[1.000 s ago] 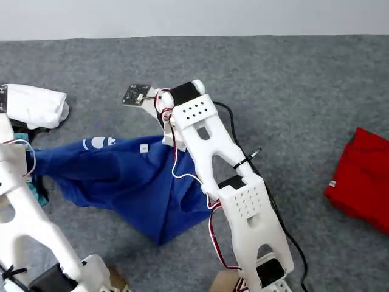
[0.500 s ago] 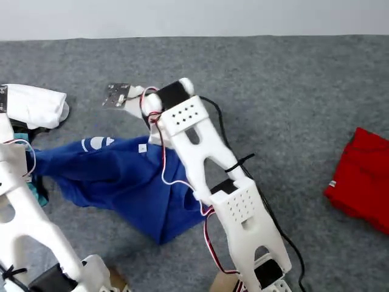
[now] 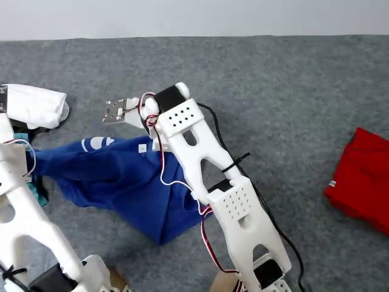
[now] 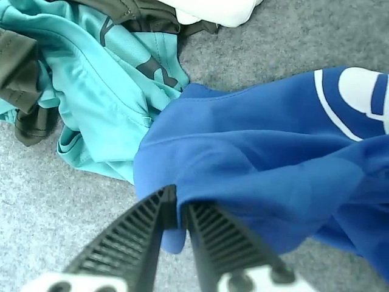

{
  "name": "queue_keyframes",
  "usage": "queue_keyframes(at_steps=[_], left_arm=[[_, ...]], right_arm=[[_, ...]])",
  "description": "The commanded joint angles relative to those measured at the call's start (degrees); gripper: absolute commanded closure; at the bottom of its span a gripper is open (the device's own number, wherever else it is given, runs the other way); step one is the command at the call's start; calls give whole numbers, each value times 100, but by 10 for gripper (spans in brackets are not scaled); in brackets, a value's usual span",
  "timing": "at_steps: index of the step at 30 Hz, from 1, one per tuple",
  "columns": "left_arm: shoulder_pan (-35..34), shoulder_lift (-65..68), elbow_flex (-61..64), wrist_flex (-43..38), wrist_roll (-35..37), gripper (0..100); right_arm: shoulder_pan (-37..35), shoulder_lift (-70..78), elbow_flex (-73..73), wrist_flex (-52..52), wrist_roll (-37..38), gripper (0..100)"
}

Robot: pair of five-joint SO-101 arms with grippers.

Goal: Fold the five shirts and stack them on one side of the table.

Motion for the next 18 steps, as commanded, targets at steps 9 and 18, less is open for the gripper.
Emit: queue_keyframes(at_steps=[9,18], left_arm=[[0,-70,207,-185,-35,997],[0,-62,189,-352,-35,997]], right_arm=[[-224,-48,-105,242,53,801],[-127,-224,-105,277,220,801]])
